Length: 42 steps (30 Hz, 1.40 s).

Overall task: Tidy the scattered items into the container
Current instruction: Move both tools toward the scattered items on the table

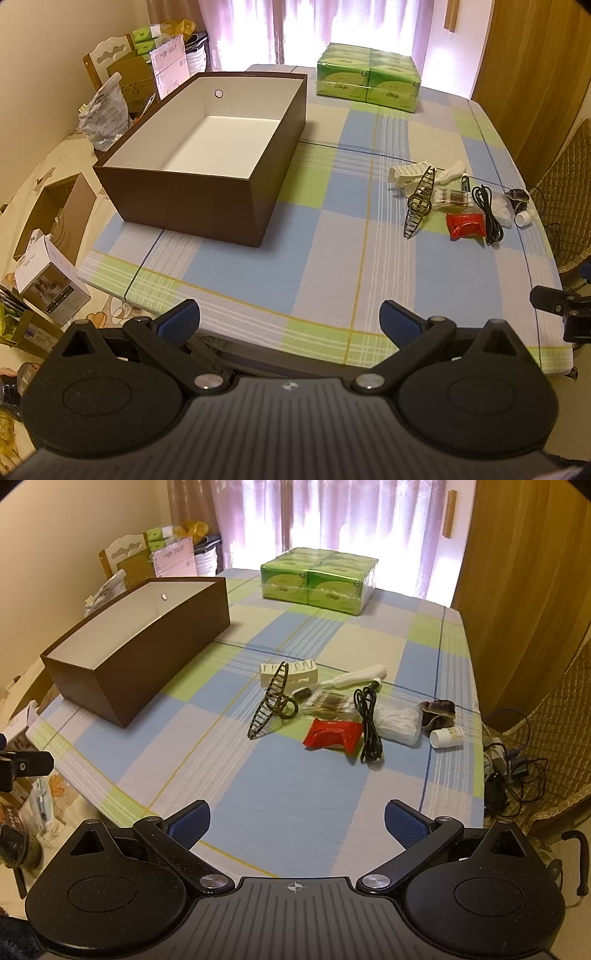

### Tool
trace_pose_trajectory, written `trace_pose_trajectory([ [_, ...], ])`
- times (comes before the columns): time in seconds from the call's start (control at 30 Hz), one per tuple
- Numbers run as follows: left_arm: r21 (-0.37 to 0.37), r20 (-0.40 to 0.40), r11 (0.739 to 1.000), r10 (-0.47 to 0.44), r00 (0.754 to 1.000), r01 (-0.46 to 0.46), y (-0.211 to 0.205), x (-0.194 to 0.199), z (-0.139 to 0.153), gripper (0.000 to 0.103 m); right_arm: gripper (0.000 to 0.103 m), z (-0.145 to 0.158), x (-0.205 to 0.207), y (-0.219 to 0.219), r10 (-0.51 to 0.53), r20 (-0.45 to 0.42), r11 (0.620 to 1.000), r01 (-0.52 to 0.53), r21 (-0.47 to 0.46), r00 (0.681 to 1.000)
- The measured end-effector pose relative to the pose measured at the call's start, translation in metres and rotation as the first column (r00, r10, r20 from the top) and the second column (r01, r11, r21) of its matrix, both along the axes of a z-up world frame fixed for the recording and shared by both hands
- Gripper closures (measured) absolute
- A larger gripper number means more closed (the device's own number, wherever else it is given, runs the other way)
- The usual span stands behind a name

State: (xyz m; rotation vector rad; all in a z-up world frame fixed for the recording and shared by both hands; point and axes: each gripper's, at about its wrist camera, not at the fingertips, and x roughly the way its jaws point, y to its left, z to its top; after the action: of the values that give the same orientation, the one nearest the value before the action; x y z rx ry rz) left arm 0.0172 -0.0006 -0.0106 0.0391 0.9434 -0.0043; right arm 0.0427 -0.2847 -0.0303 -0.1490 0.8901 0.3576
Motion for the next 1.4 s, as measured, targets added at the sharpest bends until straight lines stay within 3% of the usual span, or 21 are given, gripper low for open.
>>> trace_pose_trajectory([
  [1.4, -0.002, -0.055, 1.000, -0.021, 0.998, 0.021, -0.023, 0.041, -0.014, 0.001, 0.000, -0.012, 0.037, -0.017, -0.019, -0.040, 1.000, 0.019, -0.016, 0.999],
])
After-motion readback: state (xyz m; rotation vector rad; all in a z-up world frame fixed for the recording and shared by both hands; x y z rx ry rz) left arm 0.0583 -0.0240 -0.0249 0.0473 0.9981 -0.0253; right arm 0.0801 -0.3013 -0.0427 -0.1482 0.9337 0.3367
